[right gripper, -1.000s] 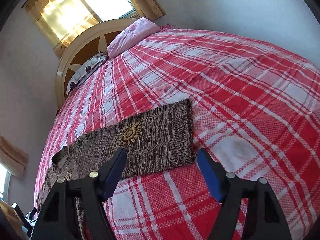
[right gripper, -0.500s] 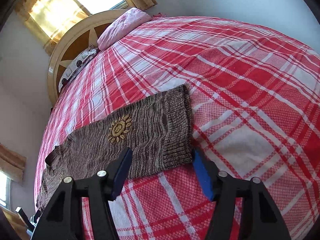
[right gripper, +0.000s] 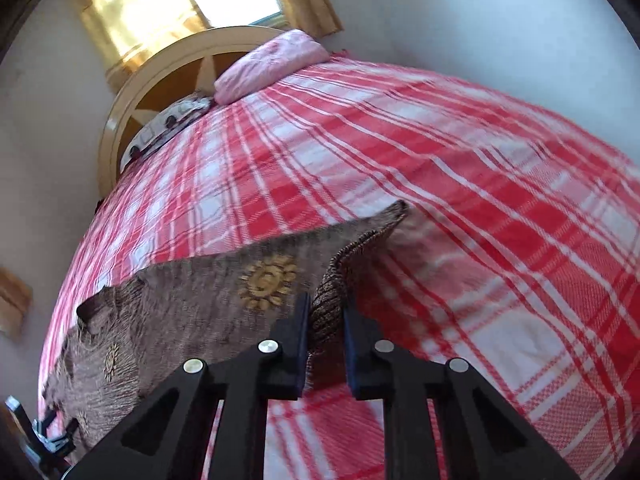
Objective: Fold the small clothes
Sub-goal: 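Carry the held sleeve across the sweater body with the right gripper, release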
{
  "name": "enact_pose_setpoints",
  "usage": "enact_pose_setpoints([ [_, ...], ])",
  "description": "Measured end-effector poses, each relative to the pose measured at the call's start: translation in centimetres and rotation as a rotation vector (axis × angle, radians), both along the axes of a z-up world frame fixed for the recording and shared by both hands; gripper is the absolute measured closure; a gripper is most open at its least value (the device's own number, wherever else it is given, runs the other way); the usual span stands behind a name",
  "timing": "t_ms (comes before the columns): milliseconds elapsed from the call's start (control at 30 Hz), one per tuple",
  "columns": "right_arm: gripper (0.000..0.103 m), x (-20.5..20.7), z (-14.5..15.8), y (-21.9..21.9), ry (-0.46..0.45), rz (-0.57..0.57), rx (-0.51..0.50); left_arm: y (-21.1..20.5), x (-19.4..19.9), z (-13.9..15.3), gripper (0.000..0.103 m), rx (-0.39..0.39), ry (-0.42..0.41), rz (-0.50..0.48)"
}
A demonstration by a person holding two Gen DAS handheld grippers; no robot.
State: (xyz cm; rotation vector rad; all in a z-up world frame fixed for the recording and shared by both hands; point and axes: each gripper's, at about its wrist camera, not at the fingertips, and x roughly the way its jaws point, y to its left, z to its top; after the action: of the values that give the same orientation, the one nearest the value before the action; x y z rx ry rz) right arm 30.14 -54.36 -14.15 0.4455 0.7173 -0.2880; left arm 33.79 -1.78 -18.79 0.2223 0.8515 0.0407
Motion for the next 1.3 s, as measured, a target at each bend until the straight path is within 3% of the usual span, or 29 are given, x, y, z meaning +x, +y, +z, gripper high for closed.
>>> enact_pose_setpoints([
  [433, 0.090, 5.1, 2.7, 15.2, -0.033, 0.355, -0.226, 0.3, -0.1, -0.2, 0.000, -0.012, 0.003, -0.005],
  [667, 0.090, 6.4, 0.5, 23.6, 0.018, 0.563, -0.315, 0.4, 0.0, -0.2, 0.000, -0.017, 0.004, -0.007],
  [833, 0.090, 6.6, -2.7, 26.2, 0.096, 0.690, -0.289, 0.2, 0.1, -0.3, 0.000, -0.020, 0.007, -0.010],
  [867, 0.087, 6.5, -3.2, 26.4, 0.113, 0.707, -0.286, 0.1, 0.1, -0.3, 0.000, -0.021, 0.008, -0.011],
  [933, 0.052, 6.0, -3.9, 26.4, 0.132, 0.744, -0.280, 0.1, 0.2, -0.3, 0.000, -0.025, 0.009, -0.017],
  [967, 0.029, 5.3, -3.8, 26.2, 0.117, 0.754, -0.267, 0.0, 0.1, -0.1, 0.000, -0.027, 0.009, -0.024],
  [1100, 0.028, 1.1, -1.3, 23.5, -0.079, 0.798, -0.146, -1.2, -0.9, 1.2, 0.000, -0.017, -0.025, -0.069],
  [1200, 0.028, -1.4, 0.0, 21.1, -0.170, 0.735, -0.159, -4.4, -2.2, 3.0, 0.000, 0.009, -0.074, -0.164],
  [1300, 0.028, -3.5, 0.4, 17.7, -0.264, 0.581, -0.179, -9.7, -3.0, 4.3, 0.000, 0.073, -0.114, -0.297],
])
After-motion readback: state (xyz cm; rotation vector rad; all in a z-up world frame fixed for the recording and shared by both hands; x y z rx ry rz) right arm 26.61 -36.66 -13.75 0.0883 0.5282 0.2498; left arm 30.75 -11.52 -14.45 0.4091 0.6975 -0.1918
